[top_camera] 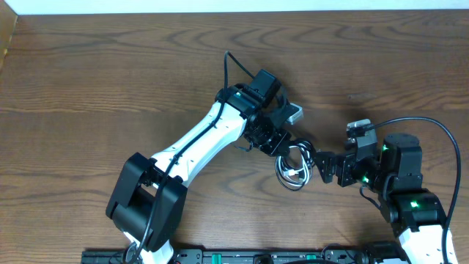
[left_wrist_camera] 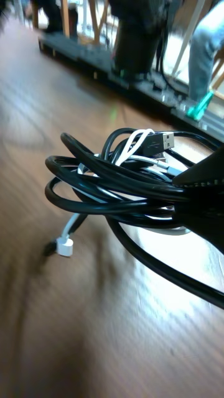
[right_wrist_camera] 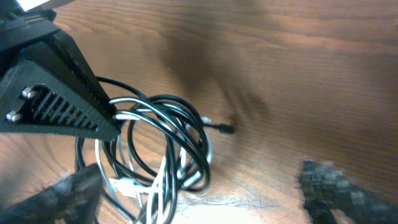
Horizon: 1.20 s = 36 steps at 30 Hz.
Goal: Untangle cables
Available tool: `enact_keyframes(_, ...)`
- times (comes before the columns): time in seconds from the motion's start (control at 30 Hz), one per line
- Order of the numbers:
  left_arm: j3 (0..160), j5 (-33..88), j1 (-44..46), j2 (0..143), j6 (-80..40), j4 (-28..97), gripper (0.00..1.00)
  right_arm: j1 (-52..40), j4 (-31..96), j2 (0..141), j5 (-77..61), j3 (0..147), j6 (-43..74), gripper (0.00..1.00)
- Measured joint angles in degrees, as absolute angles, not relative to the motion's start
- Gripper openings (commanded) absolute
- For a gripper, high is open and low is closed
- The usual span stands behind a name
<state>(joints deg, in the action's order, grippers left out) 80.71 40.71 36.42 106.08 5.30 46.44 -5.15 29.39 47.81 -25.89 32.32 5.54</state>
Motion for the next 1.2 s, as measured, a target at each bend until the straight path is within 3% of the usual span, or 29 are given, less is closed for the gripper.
enact_keyframes(0.07, 80.71, 42.92, 36.45, 106.08, 4.56, 46.17, 0.07, -5.15, 29.39, 47.99, -26.39, 32.32, 6.35, 0.46)
enact_keyframes(0.1, 80.71, 43.99, 36.42, 106.08, 4.21, 45.84, 0.07, -5.15, 29.45, 48.01, -26.50, 32.32, 6.57, 0.43)
enact_keyframes(0.43, 80.71, 51.75, 36.45, 106.08, -1.67, 42.41, 0.07, -5.15, 32.77, 47.99, -27.27, 32.34, 10.31, 0.54)
enact_keyframes(0.67, 80.71, 54.02, 36.42, 106.08, -4.29, 40.80, 0.08, -5.15, 35.81, 47.99, -27.38, 32.34, 11.44, 0.52)
enact_keyframes(0.7, 80.71, 54.52, 36.42, 106.08, -4.34, 40.62, 0.07, -5.15, 35.81, 48.01, -27.35, 32.34, 11.55, 0.48)
enact_keyframes(0.8, 80.71, 56.12, 36.42, 106.08, -4.56, 40.47, 0.07, -5.15, 35.29, 48.01, -27.05, 32.34, 11.97, 0.21)
enact_keyframes(0.9, 80.71, 56.97, 36.34, 106.08, -4.69, 40.45, 0.07, -5.02, 34.68, 48.01, -26.52, 32.34, 12.16, 0.09)
enact_keyframes(1.0, 80.71, 57.21, 36.34, 106.08, -4.71, 40.42, 0.07, -5.04, 34.48, 48.01, -26.81, 32.34, 12.16, 0.01)
enact_keyframes(1.2, 80.71, 56.47, 36.34, 106.08, -4.73, 40.32, 0.07, -5.04, 34.50, 48.01, -26.96, 32.34, 12.14, 0.01)
